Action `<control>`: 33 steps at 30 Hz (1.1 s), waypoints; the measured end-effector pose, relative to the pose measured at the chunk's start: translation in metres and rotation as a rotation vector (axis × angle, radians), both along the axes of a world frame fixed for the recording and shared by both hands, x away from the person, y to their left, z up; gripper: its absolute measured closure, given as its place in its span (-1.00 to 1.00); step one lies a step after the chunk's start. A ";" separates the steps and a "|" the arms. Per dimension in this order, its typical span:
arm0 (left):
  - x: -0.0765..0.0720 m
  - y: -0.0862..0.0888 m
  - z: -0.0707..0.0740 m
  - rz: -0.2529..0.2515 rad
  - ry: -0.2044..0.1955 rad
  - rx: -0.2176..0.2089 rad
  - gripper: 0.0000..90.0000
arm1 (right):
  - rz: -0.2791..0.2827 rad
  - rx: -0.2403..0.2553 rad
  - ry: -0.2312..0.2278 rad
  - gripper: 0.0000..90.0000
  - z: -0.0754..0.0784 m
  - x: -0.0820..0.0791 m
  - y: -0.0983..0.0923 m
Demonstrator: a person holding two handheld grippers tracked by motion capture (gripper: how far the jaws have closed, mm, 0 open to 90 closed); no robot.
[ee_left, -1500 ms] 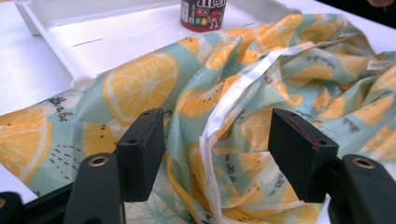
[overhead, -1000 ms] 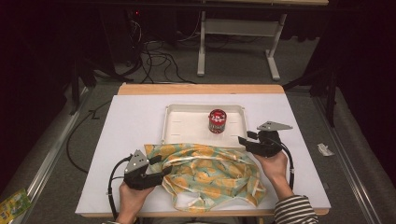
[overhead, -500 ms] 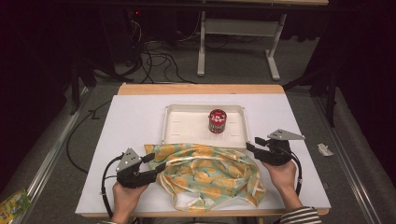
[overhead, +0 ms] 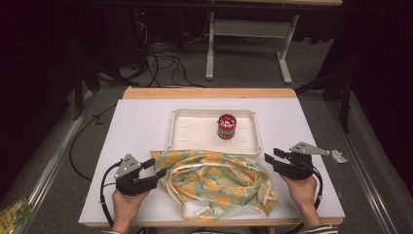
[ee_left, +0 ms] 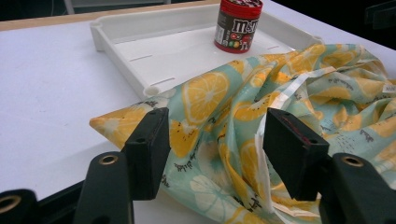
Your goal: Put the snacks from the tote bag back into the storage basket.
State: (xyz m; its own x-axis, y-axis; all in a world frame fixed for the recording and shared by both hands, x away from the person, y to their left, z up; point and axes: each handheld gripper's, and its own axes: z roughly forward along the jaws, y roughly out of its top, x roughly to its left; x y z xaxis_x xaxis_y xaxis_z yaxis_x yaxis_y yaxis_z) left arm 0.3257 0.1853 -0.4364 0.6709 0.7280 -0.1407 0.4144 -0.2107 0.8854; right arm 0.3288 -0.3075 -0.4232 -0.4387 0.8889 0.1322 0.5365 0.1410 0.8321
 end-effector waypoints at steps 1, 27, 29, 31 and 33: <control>0.000 0.001 0.000 0.000 0.003 -0.007 -0.07 | -0.003 0.002 0.000 0.17 -0.001 -0.001 -0.001; 0.004 0.023 -0.008 0.090 0.015 -0.008 -0.08 | -0.094 0.037 0.003 0.17 -0.019 -0.017 -0.034; 0.005 0.025 -0.010 0.101 0.018 -0.004 -0.08 | -0.106 0.041 0.008 0.17 -0.021 -0.018 -0.036; 0.007 0.026 -0.012 0.113 0.022 0.002 -0.08 | -0.111 0.042 0.006 0.17 -0.022 -0.018 -0.037; 0.008 0.027 -0.014 0.124 0.023 0.006 -0.08 | -0.118 0.041 0.010 0.17 -0.024 -0.018 -0.038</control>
State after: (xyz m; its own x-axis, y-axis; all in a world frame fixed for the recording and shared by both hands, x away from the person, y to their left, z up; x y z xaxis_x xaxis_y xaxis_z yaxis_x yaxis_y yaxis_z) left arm 0.3334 0.2126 -0.4504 0.5723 0.8060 -0.1507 0.4582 -0.1619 0.8740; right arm 0.3110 -0.3459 -0.4476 -0.3300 0.9278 0.1738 0.5558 0.0422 0.8302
